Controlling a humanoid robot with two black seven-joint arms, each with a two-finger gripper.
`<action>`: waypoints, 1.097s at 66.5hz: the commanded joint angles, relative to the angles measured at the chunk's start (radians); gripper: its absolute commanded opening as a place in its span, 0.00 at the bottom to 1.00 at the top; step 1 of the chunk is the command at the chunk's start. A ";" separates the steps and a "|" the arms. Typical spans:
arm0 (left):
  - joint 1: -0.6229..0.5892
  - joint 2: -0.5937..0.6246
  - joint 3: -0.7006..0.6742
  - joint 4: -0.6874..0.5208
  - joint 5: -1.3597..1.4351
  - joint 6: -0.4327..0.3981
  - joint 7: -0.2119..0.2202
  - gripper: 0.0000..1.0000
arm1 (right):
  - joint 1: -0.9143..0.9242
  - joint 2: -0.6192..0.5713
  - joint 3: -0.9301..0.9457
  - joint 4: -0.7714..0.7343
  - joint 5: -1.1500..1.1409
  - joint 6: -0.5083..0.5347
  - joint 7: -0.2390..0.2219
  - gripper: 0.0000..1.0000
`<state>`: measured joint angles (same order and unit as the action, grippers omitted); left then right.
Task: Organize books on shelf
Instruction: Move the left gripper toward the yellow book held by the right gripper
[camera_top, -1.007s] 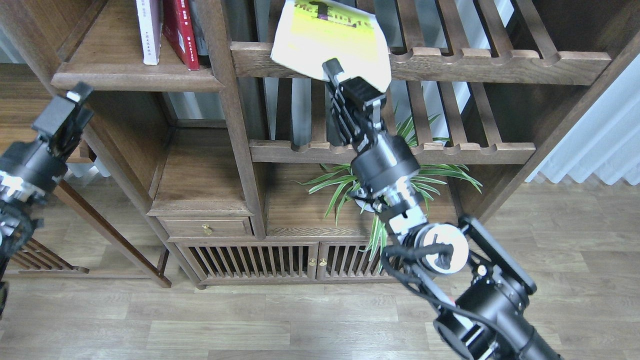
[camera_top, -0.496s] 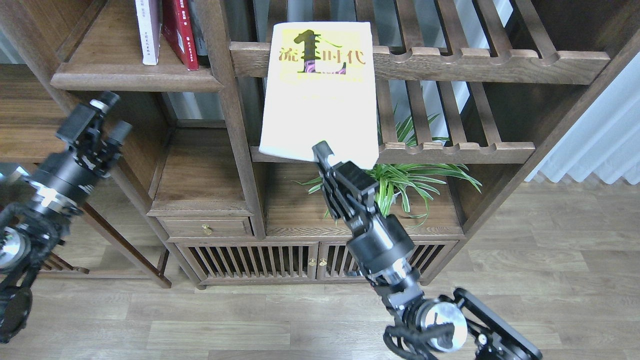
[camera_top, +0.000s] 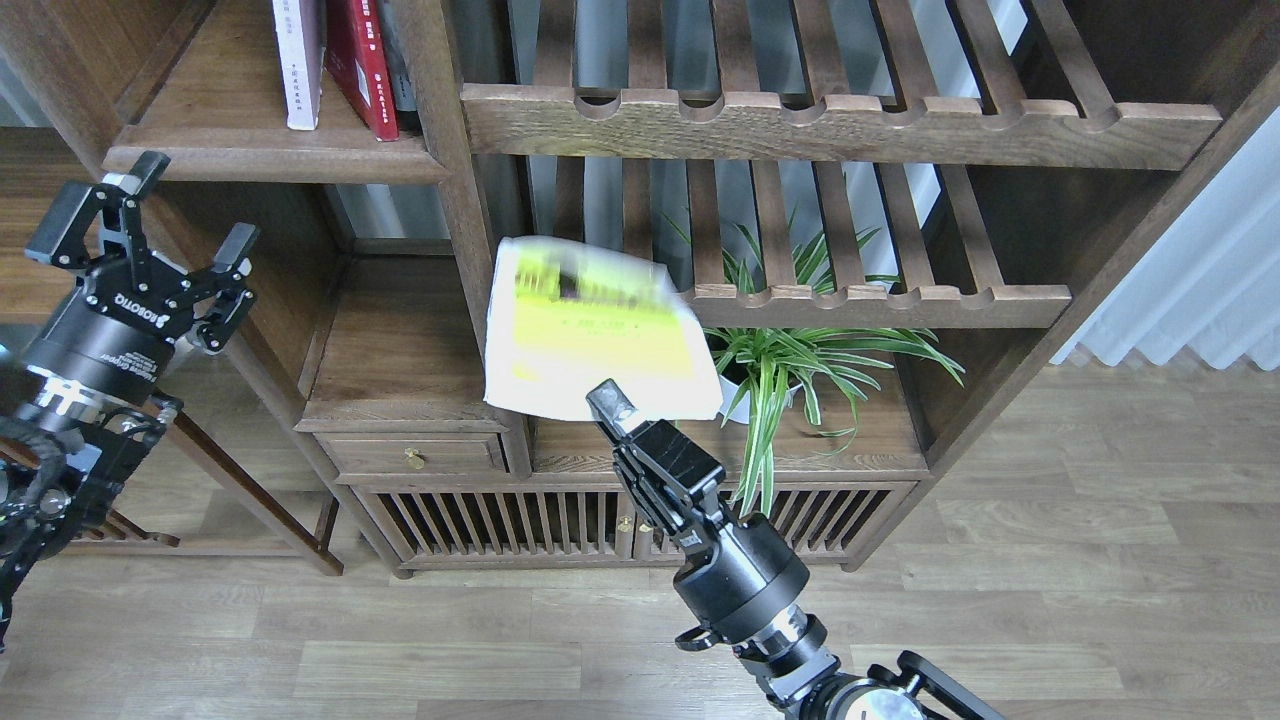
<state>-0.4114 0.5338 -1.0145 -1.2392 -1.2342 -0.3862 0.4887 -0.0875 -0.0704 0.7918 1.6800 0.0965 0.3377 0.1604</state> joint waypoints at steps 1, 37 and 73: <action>-0.009 -0.017 0.013 -0.039 -0.001 0.107 0.000 0.96 | 0.002 0.000 0.000 0.000 0.000 0.000 0.001 0.09; -0.056 -0.067 0.013 -0.123 -0.080 0.452 0.000 0.95 | 0.006 -0.011 -0.060 -0.017 -0.003 0.000 -0.004 0.09; -0.182 -0.012 -0.130 -0.138 -0.110 0.875 0.000 0.95 | 0.048 -0.038 -0.039 -0.023 0.003 0.001 -0.004 0.09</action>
<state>-0.5905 0.4890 -1.1028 -1.3777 -1.3410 0.4491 0.4887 -0.0560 -0.1024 0.7416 1.6586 0.0948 0.3375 0.1559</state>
